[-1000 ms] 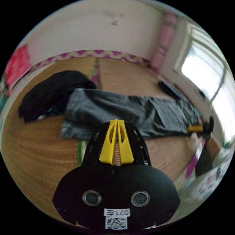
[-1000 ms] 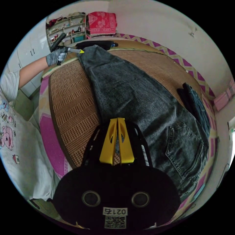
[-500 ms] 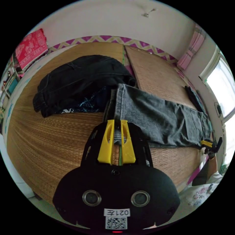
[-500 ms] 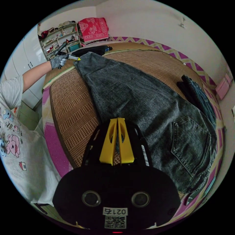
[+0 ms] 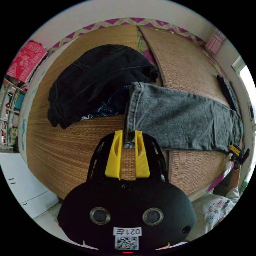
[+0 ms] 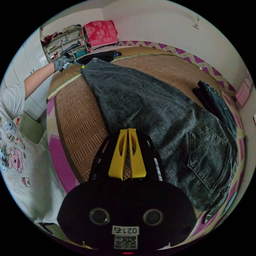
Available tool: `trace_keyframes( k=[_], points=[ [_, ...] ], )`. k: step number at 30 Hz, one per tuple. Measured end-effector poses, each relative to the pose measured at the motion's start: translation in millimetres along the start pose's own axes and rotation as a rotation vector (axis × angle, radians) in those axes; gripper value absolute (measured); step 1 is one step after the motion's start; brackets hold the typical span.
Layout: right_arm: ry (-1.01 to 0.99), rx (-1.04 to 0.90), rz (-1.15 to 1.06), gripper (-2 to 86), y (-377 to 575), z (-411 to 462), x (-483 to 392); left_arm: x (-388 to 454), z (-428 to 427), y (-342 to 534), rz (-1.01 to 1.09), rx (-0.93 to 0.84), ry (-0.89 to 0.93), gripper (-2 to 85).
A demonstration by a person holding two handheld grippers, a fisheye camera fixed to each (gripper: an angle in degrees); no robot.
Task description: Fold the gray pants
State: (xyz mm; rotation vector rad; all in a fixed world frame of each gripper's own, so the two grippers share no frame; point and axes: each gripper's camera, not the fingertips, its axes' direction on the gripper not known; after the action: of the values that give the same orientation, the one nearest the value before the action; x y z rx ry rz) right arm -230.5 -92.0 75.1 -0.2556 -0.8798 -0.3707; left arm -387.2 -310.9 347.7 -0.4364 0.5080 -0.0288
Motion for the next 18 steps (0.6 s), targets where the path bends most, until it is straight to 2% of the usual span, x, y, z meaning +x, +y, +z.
trace_keyframes(
  k=[1,3,7,10,12,14,18],
  points=[
    [0.001,0.001,-0.001,-0.4,2,0,0,-3,-3,2,-0.001,0.007,-0.025,2.5],
    [-0.004,0.003,0.001,-0.4,6,0,1,-18,-15,15,-0.043,0.033,-0.227,-0.1],
    [-0.013,0.005,0.005,-0.4,14,0,3,-33,-15,35,-0.014,0.057,-0.142,-0.6],
    [0.002,0.006,-0.002,-0.4,20,1,2,-46,-17,62,-0.106,0.158,0.064,0.0],
    [0.012,0.007,-0.006,-0.4,23,1,1,-59,-9,89,-0.229,0.24,0.392,3.7],
    [0.019,0.006,-0.009,-0.5,29,2,1,-59,7,105,-0.283,0.25,0.6,8.5],
    [0.01,0.007,-0.005,-0.6,37,3,4,-54,49,133,-0.488,0.253,0.764,13.3]
  ],
)
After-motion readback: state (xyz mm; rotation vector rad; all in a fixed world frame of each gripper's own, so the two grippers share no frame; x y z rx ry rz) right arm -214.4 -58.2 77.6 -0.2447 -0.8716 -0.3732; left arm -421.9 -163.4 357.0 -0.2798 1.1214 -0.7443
